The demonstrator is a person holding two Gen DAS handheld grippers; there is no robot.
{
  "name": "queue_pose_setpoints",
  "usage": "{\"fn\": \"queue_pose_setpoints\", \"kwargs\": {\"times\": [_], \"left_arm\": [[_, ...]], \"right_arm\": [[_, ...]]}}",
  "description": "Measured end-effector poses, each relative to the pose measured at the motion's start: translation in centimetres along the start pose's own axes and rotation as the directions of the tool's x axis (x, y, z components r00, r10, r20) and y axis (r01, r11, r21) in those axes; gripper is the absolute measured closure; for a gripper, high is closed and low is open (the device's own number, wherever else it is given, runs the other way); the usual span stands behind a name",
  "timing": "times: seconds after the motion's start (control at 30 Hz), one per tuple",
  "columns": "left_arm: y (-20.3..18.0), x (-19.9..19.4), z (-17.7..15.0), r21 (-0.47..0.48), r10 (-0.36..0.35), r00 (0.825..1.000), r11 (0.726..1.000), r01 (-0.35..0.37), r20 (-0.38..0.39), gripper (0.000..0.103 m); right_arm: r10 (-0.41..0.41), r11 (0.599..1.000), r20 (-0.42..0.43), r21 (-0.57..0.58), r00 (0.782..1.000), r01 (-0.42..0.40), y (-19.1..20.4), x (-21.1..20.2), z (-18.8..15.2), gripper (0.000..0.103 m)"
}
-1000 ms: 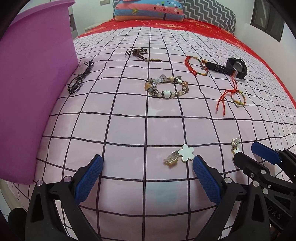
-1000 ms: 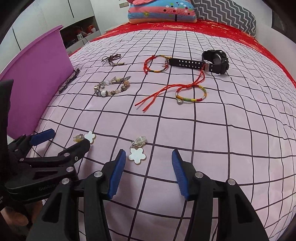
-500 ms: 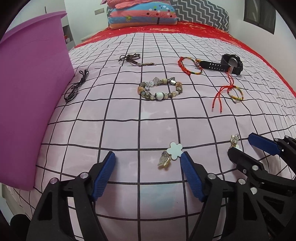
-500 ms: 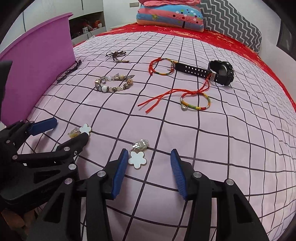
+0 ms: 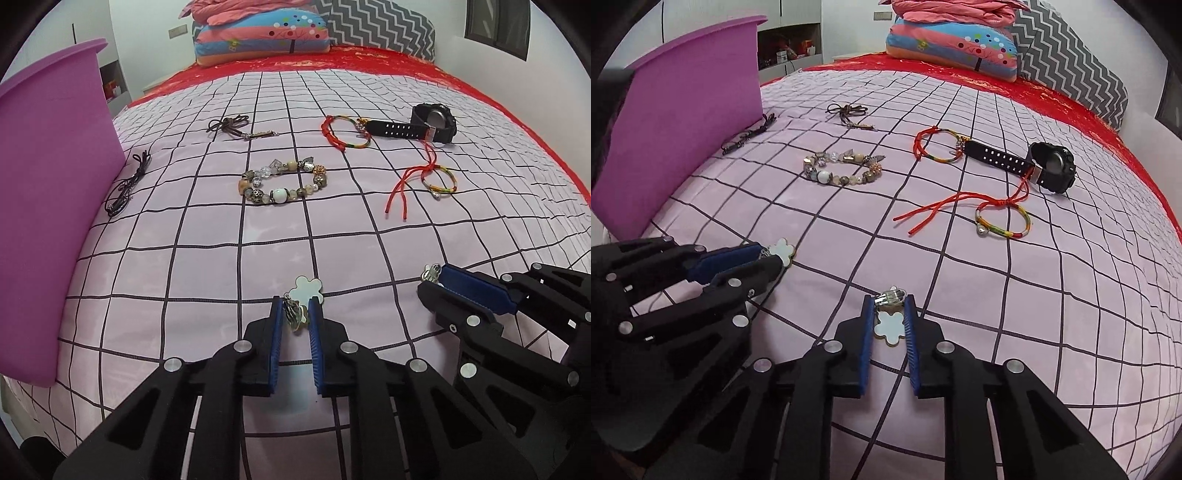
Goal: Organize jewelry
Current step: 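Lift the flower charm with the right tool and carry it over the tub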
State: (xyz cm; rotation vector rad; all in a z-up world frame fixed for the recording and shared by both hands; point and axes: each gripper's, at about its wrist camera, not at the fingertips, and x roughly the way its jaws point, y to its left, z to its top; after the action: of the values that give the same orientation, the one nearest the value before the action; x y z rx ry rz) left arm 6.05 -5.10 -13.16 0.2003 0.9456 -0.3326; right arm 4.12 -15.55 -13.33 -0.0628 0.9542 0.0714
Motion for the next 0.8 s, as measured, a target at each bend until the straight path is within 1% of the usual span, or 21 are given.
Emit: {"fn": "queue_pose_setpoints", "kwargs": {"times": [0.07, 0.17, 0.23, 0.27, 0.47, 0.8], "left_arm": [[0.5, -0.2, 0.1, -0.033, -0.042, 0.999, 0.999, 0.042, -0.009, 0.091], [1.4, -0.4, 0.3, -0.09, -0.102, 0.995, 0.991, 0.1, -0.022, 0.092], [1.8, -0.5, 0.3, -0.116, -0.125, 0.992, 0.986, 0.121, -0.029, 0.092], [1.9, -0.6, 0.3, -0.128, -0.134, 0.991, 0.983, 0.129, -0.03, 0.092], [2.4, -1.8, 0.5, -0.154, -0.151, 0.988, 0.977, 0.146, -0.017, 0.092], [3.1, -4.0, 0.7, -0.164, -0.151, 0.989, 0.975, 0.15, 0.004, 0.092]], "right_arm": [[0.014, 1.0, 0.003, 0.015, 1.0, -0.014, -0.2, -0.2, 0.0, 0.088], [0.042, 0.998, 0.006, 0.049, 0.999, -0.042, -0.6, -0.4, 0.0, 0.088], [0.065, 0.995, 0.013, 0.076, 0.998, -0.066, -1.0, -0.8, 0.0, 0.097], [0.06, 0.995, 0.023, 0.077, 0.998, -0.061, -1.0, -1.2, 0.1, 0.098], [0.085, 0.99, 0.016, 0.114, 0.996, -0.086, -1.4, -1.8, 0.1, 0.099], [0.098, 0.982, 0.049, 0.155, 0.994, -0.105, -2.2, -3.7, 0.1, 0.099]]}}
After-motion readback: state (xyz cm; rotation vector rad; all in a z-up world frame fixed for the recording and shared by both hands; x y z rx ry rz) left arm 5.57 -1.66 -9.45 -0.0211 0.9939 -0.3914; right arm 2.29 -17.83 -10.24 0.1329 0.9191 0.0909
